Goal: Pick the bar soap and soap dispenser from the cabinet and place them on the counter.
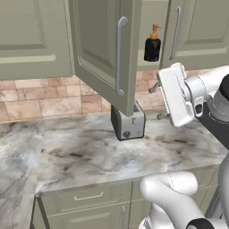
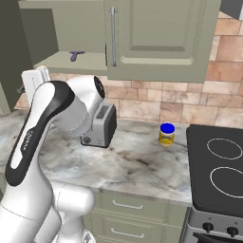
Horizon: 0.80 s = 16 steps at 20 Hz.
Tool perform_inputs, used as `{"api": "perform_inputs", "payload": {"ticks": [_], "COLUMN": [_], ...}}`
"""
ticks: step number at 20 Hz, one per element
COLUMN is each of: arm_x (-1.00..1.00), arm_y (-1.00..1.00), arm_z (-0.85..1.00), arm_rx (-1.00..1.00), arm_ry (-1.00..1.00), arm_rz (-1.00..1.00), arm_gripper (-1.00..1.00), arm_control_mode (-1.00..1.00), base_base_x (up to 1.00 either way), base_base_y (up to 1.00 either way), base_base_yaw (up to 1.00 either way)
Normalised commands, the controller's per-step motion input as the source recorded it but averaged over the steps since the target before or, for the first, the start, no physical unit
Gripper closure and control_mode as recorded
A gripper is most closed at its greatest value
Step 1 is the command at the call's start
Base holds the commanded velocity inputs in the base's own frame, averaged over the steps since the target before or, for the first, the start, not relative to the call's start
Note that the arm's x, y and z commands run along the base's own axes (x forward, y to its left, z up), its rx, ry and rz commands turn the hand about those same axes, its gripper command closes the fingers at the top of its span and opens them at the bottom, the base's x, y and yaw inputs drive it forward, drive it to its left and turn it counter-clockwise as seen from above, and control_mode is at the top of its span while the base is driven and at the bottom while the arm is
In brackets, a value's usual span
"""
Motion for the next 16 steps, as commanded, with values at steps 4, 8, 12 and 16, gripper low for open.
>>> {"api": "perform_inputs", "payload": {"ticks": [4,8,12,16], "arm_x": [0.07,0.24,0.28,0.12], "arm_y": [0.33,0.14,0.05,0.2], "arm_z": [0.25,0.15,0.12,0.13], "arm_rx": [0.05,0.01,0.0,0.0], "arm_ry": [-0.01,0.0,0.0,0.01], "arm_rz": [0.0,0.01,0.03,0.02], "arm_gripper": [-1.0,-1.0,-1.0,-1.0], "arm_control_mode": [-1.0,-1.0,-1.0,-1.0], "base_base_x": [0.0,0.0,0.0,0.0], "base_base_y": [0.0,0.0,0.0,0.0], "base_base_yaw": [0.0,0.0,0.0,0.0]}}
